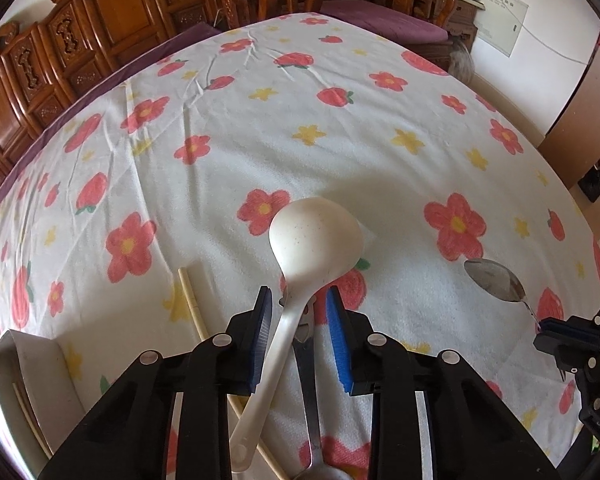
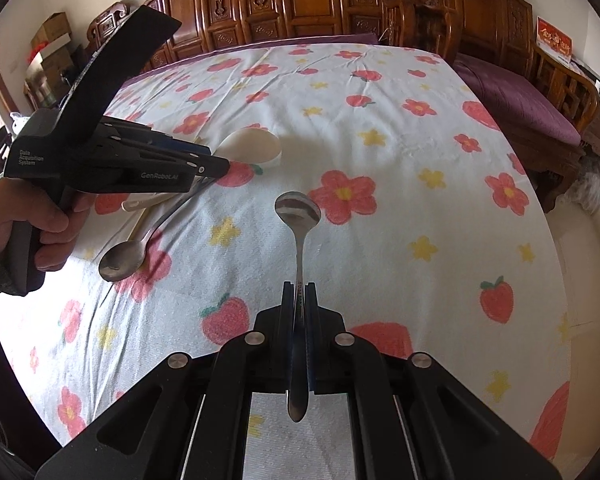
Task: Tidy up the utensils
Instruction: 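Grasp the white plastic spoon with the left gripper while the right gripper holds the metal spoon, then carry the white spoon into the tray and open the left gripper while the right gripper holds the metal spoon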
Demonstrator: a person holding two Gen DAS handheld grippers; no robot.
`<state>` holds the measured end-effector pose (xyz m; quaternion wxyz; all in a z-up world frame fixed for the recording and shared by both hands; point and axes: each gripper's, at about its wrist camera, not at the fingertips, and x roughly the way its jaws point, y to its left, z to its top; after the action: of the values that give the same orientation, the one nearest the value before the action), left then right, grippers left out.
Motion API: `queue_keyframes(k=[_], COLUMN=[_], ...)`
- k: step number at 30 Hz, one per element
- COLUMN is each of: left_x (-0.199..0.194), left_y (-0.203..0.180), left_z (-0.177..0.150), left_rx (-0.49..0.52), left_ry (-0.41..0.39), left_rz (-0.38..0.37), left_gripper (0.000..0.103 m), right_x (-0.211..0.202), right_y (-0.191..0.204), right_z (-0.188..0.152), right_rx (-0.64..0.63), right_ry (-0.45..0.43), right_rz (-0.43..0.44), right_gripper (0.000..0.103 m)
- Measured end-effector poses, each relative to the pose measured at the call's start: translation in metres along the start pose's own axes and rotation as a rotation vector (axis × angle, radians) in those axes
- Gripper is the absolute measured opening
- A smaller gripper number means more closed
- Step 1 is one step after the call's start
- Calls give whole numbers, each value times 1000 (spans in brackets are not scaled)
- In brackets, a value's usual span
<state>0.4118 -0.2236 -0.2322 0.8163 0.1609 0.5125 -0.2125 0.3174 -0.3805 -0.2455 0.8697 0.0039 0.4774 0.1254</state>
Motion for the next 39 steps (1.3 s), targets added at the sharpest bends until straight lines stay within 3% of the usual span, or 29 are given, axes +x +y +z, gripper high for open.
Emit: queue_keyframes(k=[4, 11, 26, 39], left_x=[2, -9, -92, -157], left_y=[0, 5, 26, 80], left_z=[1, -3, -23, -72], left_rx=[-2, -26, -53, -143], left_ry=[6, -5, -118, -175], left_rz=[-3, 8, 25, 69], left_gripper=[12, 3, 3, 3], right_x=[-2, -5, -38, -65], right_y=[1, 4, 47, 110], right_z=[-1, 0, 19, 36], right_rx=[0, 2, -37, -99], right_ry=[-1, -5, -62, -114], right_rz=[1, 0, 3, 31], right_gripper=[6, 6, 6, 6])
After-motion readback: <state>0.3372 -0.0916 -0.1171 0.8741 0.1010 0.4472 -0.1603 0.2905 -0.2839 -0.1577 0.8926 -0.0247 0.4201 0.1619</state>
